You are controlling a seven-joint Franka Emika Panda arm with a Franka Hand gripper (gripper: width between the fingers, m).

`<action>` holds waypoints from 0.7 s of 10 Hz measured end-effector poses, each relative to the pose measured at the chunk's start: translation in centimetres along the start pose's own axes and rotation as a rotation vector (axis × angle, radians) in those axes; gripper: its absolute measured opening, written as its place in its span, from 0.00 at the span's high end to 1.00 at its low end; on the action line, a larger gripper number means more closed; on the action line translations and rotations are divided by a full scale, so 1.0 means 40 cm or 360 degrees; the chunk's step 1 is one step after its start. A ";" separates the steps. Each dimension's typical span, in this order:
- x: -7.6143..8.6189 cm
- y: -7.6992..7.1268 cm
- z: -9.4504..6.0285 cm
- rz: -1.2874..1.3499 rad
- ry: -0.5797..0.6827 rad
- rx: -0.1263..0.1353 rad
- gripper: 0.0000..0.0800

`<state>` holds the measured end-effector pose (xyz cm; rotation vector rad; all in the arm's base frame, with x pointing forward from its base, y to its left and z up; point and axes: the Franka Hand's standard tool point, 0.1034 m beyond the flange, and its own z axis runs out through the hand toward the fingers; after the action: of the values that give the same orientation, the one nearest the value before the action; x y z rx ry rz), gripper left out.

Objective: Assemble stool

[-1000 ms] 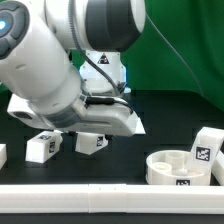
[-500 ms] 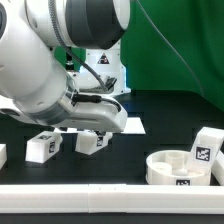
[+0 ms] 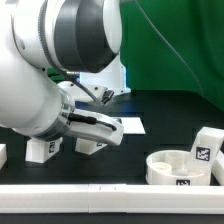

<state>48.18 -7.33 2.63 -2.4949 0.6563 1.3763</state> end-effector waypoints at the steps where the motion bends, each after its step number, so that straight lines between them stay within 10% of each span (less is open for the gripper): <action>1: -0.002 -0.003 0.006 0.0001 -0.0005 -0.0002 0.19; 5: 0.010 -0.010 0.048 0.0005 0.0006 -0.0017 0.19; 7: 0.010 -0.011 0.048 0.0003 0.0007 -0.0017 0.48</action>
Offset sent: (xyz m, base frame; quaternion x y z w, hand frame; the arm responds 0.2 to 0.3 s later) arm -0.0176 0.0091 -0.0094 -0.0168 0.0013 0.0150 0.9997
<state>47.15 -6.31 1.23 -2.5066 0.6539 1.3790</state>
